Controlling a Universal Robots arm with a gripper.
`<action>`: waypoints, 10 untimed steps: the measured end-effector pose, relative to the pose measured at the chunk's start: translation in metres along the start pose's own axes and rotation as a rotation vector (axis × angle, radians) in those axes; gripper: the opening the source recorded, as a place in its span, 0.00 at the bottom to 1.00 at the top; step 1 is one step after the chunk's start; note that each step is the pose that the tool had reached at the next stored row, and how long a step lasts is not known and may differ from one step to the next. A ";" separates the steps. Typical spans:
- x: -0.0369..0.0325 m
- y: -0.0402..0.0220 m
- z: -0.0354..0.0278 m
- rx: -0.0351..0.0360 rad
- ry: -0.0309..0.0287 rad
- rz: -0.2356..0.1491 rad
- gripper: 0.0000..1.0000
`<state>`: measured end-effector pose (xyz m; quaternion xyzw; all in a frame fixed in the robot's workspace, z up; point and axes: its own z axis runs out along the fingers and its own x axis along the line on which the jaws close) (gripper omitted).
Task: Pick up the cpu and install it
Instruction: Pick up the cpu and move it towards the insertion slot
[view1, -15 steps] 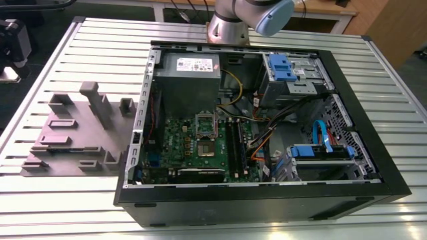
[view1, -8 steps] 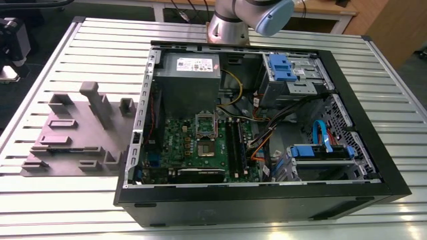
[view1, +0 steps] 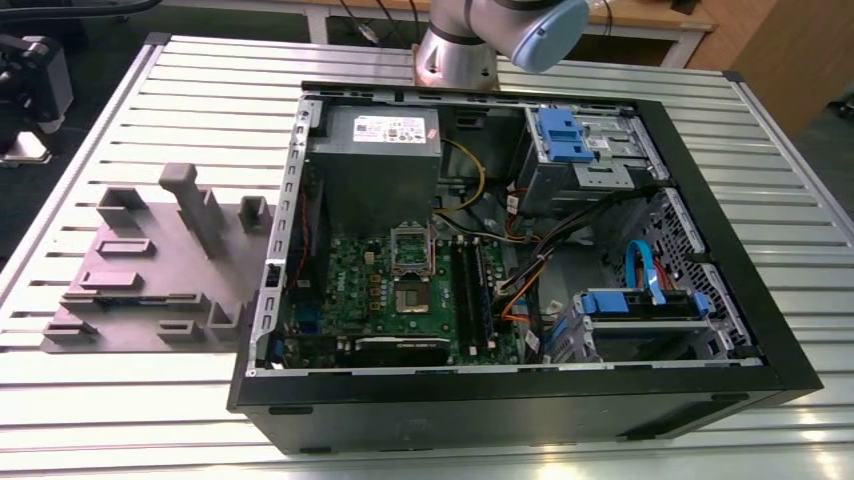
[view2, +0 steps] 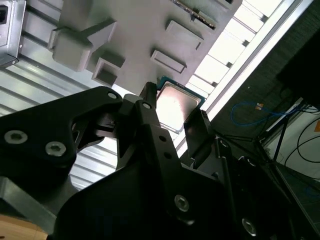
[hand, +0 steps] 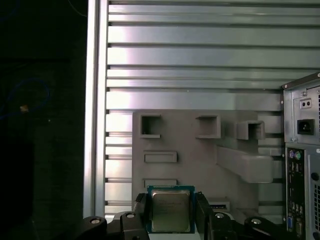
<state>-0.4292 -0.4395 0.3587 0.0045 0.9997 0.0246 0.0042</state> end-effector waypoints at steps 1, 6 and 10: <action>-0.0022 0.0000 0.0000 0.0001 0.0000 0.000 0.47; -0.0163 0.0002 0.0001 0.0000 0.0001 0.000 0.47; -0.0292 0.0003 0.0002 0.0000 0.0004 0.000 0.47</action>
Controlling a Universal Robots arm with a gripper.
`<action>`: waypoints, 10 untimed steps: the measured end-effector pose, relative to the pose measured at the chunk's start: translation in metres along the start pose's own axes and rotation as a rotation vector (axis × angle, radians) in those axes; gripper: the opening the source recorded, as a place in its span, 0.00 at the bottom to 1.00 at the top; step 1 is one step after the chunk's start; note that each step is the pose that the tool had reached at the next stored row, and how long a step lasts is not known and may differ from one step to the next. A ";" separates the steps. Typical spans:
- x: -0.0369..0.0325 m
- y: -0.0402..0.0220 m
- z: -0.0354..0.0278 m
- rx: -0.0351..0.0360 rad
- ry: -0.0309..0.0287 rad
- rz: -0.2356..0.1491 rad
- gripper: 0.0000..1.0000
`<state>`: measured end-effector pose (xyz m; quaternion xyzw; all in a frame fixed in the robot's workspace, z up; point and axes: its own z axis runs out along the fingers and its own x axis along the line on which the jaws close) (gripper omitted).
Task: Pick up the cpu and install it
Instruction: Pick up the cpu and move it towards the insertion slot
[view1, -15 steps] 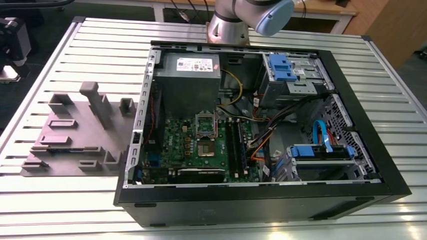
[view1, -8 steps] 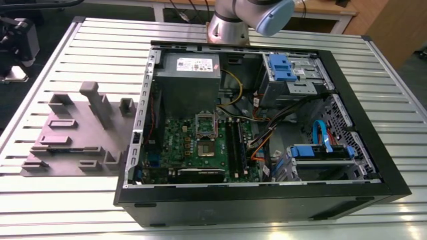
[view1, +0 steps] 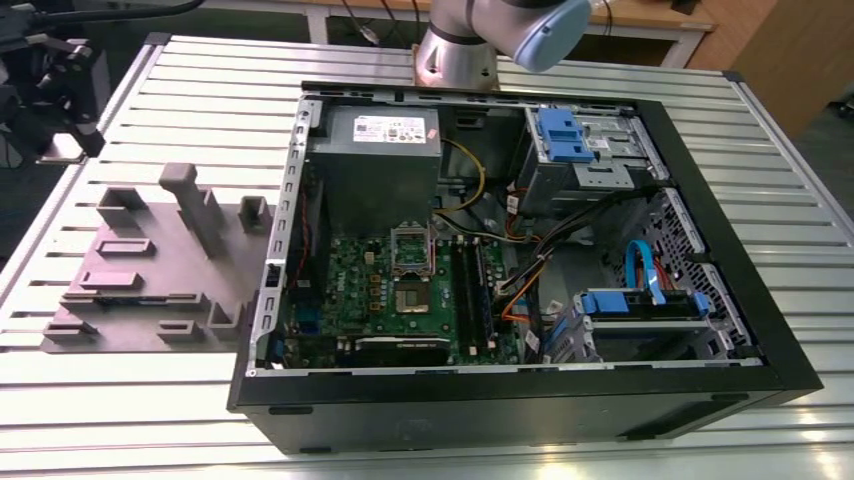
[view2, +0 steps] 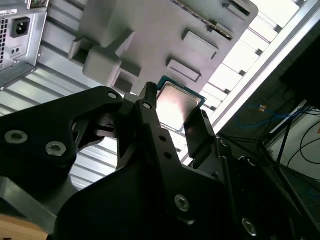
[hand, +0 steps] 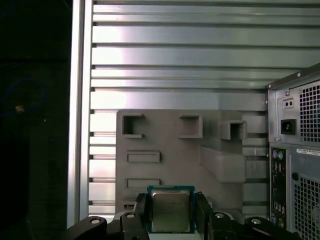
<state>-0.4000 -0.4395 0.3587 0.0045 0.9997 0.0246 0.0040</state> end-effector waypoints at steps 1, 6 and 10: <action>-0.0033 0.0000 0.0000 0.0000 0.0002 0.000 0.47; -0.0192 0.0002 0.0001 0.0000 0.0005 0.000 0.47; -0.0324 0.0003 0.0003 0.0000 0.0007 0.000 0.47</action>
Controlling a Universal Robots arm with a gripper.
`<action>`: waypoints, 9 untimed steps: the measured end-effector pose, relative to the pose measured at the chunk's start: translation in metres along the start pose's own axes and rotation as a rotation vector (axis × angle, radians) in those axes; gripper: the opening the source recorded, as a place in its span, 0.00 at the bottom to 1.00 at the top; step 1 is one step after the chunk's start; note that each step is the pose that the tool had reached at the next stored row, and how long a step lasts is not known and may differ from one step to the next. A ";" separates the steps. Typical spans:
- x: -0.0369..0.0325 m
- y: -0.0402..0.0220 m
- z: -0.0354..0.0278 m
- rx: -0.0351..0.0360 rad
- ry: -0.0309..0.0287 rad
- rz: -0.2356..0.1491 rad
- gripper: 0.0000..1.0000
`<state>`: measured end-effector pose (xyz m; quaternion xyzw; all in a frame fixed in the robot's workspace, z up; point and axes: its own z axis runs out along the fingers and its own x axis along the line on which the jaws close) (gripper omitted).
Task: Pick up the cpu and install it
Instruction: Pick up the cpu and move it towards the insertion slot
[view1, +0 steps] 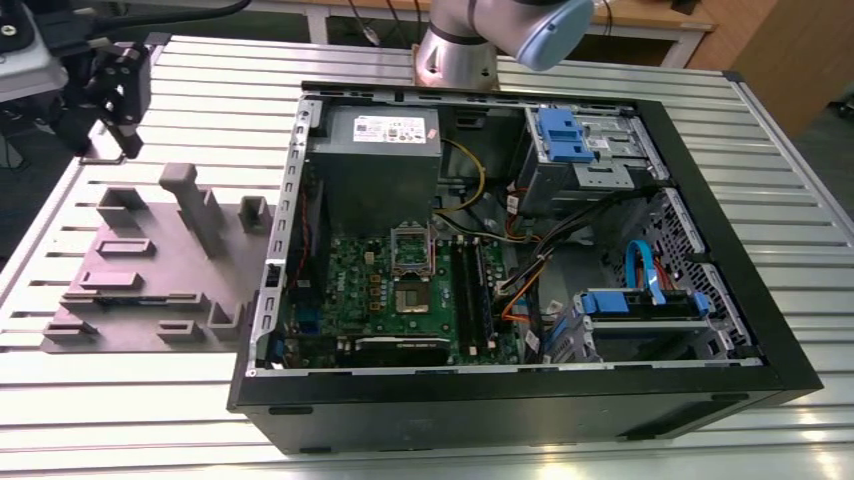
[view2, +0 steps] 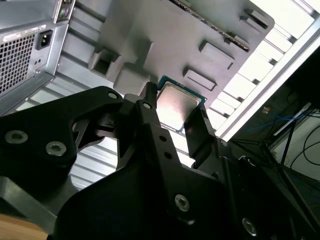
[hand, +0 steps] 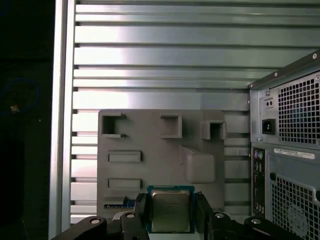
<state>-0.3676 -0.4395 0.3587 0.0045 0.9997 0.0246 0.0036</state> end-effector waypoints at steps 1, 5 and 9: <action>-0.0032 0.0000 0.0000 0.0000 0.0001 0.000 0.47; -0.0162 0.0002 0.0001 0.0000 0.0003 0.000 0.47; -0.0299 0.0003 0.0002 0.0000 0.0006 0.000 0.47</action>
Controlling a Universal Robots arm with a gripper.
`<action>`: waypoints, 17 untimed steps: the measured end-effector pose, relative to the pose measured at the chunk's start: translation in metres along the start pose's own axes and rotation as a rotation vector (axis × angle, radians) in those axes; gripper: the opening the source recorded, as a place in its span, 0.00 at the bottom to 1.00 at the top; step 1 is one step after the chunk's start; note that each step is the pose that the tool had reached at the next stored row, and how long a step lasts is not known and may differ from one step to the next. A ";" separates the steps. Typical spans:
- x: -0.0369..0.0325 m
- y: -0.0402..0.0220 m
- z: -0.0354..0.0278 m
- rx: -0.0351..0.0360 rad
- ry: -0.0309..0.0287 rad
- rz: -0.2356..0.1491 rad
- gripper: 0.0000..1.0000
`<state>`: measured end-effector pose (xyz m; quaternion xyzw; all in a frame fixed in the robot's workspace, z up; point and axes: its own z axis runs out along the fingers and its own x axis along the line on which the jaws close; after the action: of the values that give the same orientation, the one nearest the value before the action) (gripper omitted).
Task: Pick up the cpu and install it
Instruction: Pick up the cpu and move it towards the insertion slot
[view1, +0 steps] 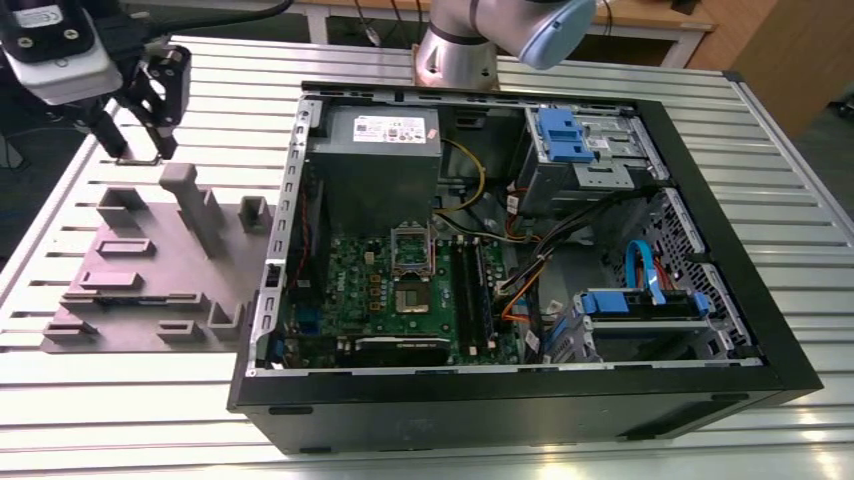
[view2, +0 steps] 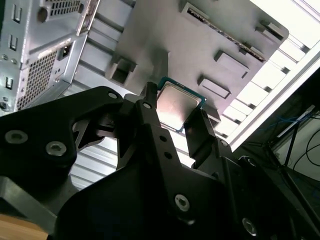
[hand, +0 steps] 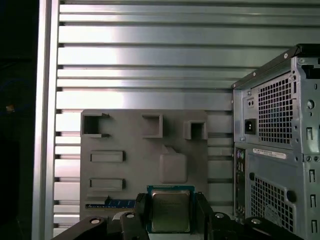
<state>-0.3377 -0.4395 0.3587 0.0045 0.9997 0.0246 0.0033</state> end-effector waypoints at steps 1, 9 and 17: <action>-0.0034 0.0001 0.0000 0.0000 0.0001 0.000 0.47; -0.0290 0.0003 0.0002 0.0000 0.0003 0.000 0.47; -0.0648 0.0006 0.0005 0.0000 0.0022 0.000 0.47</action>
<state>-0.2729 -0.4394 0.3587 0.0046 0.9997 0.0246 0.0022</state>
